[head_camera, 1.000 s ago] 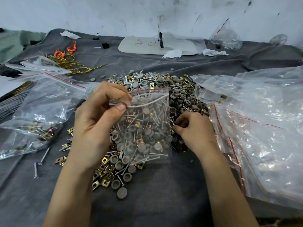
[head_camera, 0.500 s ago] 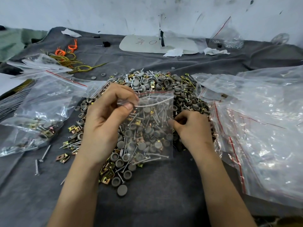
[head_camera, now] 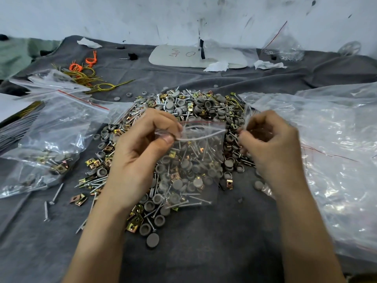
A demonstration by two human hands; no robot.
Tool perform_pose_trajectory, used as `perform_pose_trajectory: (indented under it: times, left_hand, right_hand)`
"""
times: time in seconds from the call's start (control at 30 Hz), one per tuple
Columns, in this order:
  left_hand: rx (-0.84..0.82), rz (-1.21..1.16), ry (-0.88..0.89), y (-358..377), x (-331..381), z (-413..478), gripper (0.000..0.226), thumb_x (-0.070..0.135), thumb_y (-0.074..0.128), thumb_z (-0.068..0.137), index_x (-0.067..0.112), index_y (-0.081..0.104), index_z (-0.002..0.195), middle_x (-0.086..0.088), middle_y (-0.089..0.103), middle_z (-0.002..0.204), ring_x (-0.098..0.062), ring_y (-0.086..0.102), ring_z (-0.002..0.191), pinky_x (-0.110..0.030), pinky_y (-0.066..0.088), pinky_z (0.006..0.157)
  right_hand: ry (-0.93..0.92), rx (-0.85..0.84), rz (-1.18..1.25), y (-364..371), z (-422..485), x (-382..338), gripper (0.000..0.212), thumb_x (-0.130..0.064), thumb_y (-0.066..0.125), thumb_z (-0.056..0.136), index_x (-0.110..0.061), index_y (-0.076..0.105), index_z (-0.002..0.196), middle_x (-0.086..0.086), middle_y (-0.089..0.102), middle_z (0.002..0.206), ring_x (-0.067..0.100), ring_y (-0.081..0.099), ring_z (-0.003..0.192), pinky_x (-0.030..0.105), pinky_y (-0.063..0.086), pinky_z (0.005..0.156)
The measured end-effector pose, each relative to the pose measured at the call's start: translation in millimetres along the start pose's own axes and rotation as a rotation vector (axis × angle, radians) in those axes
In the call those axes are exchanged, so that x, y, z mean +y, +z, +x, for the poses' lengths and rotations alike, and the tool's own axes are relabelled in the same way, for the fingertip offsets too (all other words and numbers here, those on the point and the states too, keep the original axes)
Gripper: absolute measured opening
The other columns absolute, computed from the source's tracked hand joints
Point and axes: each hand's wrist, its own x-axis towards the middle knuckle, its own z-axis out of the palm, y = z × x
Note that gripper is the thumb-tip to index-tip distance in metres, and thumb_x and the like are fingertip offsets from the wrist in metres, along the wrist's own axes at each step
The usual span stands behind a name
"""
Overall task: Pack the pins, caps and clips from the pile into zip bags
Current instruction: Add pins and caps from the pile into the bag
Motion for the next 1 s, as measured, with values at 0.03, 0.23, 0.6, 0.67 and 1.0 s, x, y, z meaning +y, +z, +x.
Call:
perform_pose_trajectory:
  times: [0.03,0.23,0.6,0.67,1.0]
  left_hand:
    - [-0.016,0.012,0.003,1.9,2.5,-0.2,0.026,0.016,0.049,0.086,0.037,0.064,0.090,0.011,0.060,0.098,-0.018,0.055,0.097,-0.034,0.041,0.085]
    - [-0.144,0.137,0.055,10.7,18.0,-0.1,0.011,0.011,0.048,0.086,0.015,0.058,0.087,-0.003,0.059,0.103,-0.022,0.059,0.097,-0.023,0.044,0.079]
    - [-0.127,0.126,0.053,11.0,20.4,-0.8,0.012,0.015,0.048,0.086,0.013,0.060,0.087,-0.004,0.059,0.103,-0.031,0.060,0.100,-0.050,0.050,0.080]
    - [-0.119,0.127,0.061,10.1,20.5,-0.6,0.011,0.013,0.048,0.087,0.015,0.058,0.084,-0.003,0.059,0.103,-0.026,0.060,0.101,-0.039,0.051,0.078]
    - [-0.006,0.048,0.083,1.8,7.7,0.9,0.020,0.013,0.048,0.086,0.027,0.062,0.089,0.008,0.061,0.102,-0.019,0.056,0.101,-0.036,0.042,0.088]
  right_hand:
    - [-0.045,-0.010,0.090,-5.9,-2.6,-9.3,0.019,-0.008,0.069,0.076,-0.024,0.058,0.075,0.002,0.066,0.075,0.018,0.063,0.066,0.025,0.053,0.060]
    - [-0.356,-0.052,0.123,-17.8,-19.9,-52.4,0.024,-0.009,0.073,0.079,-0.031,0.064,0.084,-0.009,0.066,0.077,0.005,0.060,0.066,0.012,0.046,0.059]
    - [-0.331,-0.071,0.060,-20.6,-19.2,-51.2,0.021,-0.027,0.067,0.086,-0.028,0.069,0.107,-0.012,0.069,0.090,0.008,0.064,0.078,0.010,0.048,0.063]
    - [-0.233,0.009,0.141,-21.3,-13.9,-41.5,0.014,-0.024,0.066,0.088,-0.027,0.072,0.101,-0.007,0.071,0.084,0.006,0.065,0.075,0.014,0.049,0.064]
    - [0.241,-0.398,-0.418,22.4,-4.2,16.2,0.020,-0.024,0.074,0.083,-0.029,0.062,0.068,-0.013,0.065,0.072,0.001,0.057,0.065,0.018,0.040,0.056]
